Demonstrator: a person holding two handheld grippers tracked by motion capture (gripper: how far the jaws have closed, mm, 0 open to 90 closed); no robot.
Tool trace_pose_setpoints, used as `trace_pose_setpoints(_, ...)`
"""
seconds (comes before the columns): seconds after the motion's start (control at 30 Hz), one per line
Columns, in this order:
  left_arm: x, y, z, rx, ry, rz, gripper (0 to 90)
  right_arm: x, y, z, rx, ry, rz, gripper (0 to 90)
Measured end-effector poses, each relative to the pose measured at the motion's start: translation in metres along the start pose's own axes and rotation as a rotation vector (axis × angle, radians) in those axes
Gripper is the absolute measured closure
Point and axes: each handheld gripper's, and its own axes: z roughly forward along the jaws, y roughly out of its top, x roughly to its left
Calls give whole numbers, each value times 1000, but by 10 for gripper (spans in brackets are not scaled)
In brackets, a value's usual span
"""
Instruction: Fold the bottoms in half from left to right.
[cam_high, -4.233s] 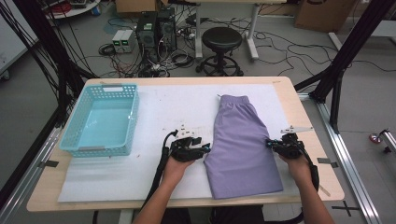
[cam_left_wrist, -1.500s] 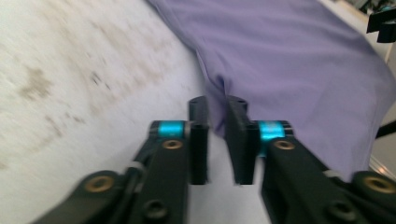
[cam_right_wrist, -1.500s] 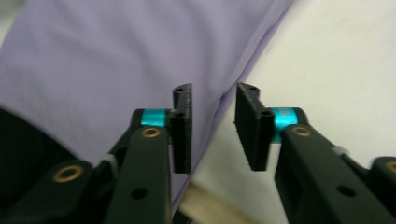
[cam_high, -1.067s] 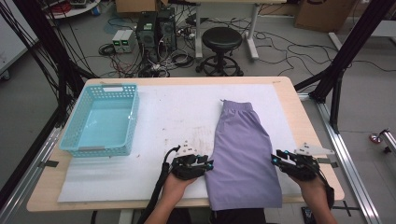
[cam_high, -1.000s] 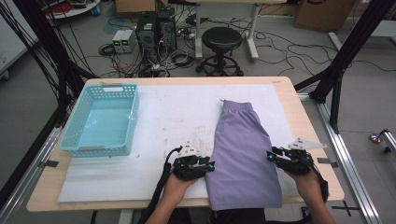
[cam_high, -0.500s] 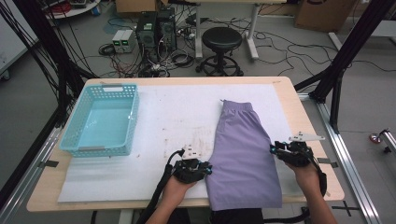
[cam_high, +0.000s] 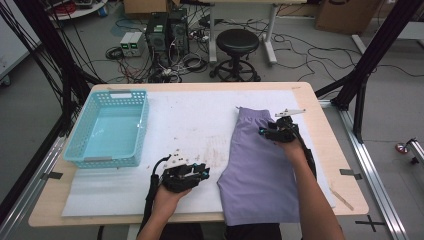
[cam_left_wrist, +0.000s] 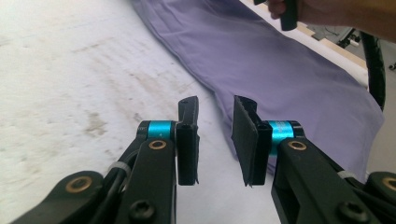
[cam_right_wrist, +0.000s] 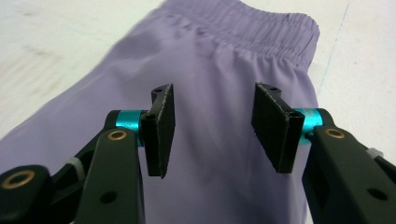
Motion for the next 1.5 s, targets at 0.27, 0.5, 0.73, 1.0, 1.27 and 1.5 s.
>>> trace_pose_setpoints(0.27,10,-1,-8,-35,18,1,631,-28,-12,6,62,-84,89,514)
trace_pose_setpoints(0.5,14,-2,-14,-47,35,-2,585,-2,7,-1,-79,-19,31,559)
trace_pose_setpoints(0.73,14,-4,-17,-42,32,-3,576,37,32,38,1,20,-55,682)
trace_pose_setpoints(1.0,15,-6,-19,-41,30,-5,575,52,32,69,67,-44,-79,671)
trace_pose_setpoints(1.27,17,-4,-21,-56,28,-11,567,31,37,32,-57,24,-1,600)
trace_pose_setpoints(1.5,18,-2,-20,-92,37,-24,446,-5,18,8,51,-82,-18,840)
